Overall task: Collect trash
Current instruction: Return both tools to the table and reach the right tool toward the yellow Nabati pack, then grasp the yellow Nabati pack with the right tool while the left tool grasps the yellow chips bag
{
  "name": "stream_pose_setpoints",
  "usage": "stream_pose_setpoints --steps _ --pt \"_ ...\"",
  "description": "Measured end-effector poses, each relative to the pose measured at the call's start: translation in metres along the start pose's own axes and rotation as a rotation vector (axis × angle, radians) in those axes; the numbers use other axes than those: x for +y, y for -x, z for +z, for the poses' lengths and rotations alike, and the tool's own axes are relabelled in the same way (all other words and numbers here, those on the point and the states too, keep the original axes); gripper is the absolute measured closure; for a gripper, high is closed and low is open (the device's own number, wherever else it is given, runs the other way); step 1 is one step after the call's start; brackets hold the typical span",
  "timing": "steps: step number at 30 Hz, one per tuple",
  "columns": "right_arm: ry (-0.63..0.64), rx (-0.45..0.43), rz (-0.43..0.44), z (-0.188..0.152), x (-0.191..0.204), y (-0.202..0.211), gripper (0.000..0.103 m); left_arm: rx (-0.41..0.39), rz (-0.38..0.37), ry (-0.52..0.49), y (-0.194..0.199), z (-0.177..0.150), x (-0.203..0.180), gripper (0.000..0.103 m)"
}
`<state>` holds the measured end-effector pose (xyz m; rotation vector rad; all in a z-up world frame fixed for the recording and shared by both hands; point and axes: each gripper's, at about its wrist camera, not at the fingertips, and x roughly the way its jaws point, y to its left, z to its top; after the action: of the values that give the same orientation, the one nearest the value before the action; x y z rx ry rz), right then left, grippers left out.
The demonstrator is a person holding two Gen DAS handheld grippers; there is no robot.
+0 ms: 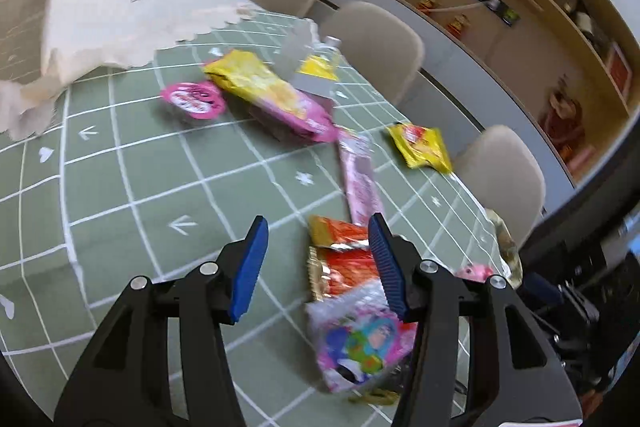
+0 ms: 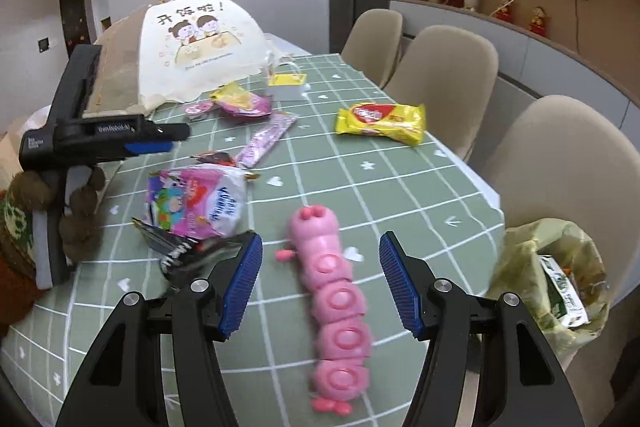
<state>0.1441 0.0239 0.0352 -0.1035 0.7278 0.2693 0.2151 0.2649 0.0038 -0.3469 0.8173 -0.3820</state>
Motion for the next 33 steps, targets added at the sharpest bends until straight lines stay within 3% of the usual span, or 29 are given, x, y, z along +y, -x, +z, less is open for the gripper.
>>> stream_pose_setpoints --steps 6,9,12,14,18,19,20,21,23,28,33 --pt "0.060 -0.041 0.023 0.031 -0.030 -0.002 0.045 -0.088 0.079 -0.019 0.020 0.005 0.000 0.054" --pt "0.051 -0.031 0.034 0.057 -0.063 -0.030 0.045 -0.110 0.132 -0.024 0.029 0.005 0.004 0.053" --pt "-0.034 -0.004 0.059 0.083 -0.102 -0.071 0.045 -0.108 0.151 0.045 0.033 0.002 0.013 0.052" --pt "-0.093 0.031 0.090 0.096 -0.122 -0.102 0.051 -0.108 0.152 0.119 0.034 0.002 0.021 0.052" --pt "-0.132 0.118 0.103 0.116 -0.140 -0.166 0.059 -0.115 0.195 0.150 0.031 0.013 0.025 0.052" --pt "-0.141 0.135 0.112 0.118 -0.142 -0.176 0.066 -0.117 0.208 0.147 0.029 0.017 0.026 0.052" --pt "-0.147 0.148 0.129 0.119 -0.143 -0.183 0.082 -0.115 0.225 0.136 0.024 0.026 0.027 0.052" --pt "-0.142 0.155 0.155 0.119 -0.141 -0.187 0.089 -0.109 0.236 0.125 0.019 0.033 0.029 0.052" --pt "-0.118 0.126 0.184 0.115 -0.135 -0.179 0.098 -0.102 0.260 0.111 0.009 0.046 0.032 0.052" --pt "-0.118 0.090 0.250 0.097 -0.128 -0.138 0.099 -0.081 0.312 0.087 -0.024 0.084 0.045 0.052" --pt "-0.069 0.047 0.195 0.083 -0.129 -0.103 0.099 0.014 0.213 0.181 -0.059 0.097 0.044 0.052"
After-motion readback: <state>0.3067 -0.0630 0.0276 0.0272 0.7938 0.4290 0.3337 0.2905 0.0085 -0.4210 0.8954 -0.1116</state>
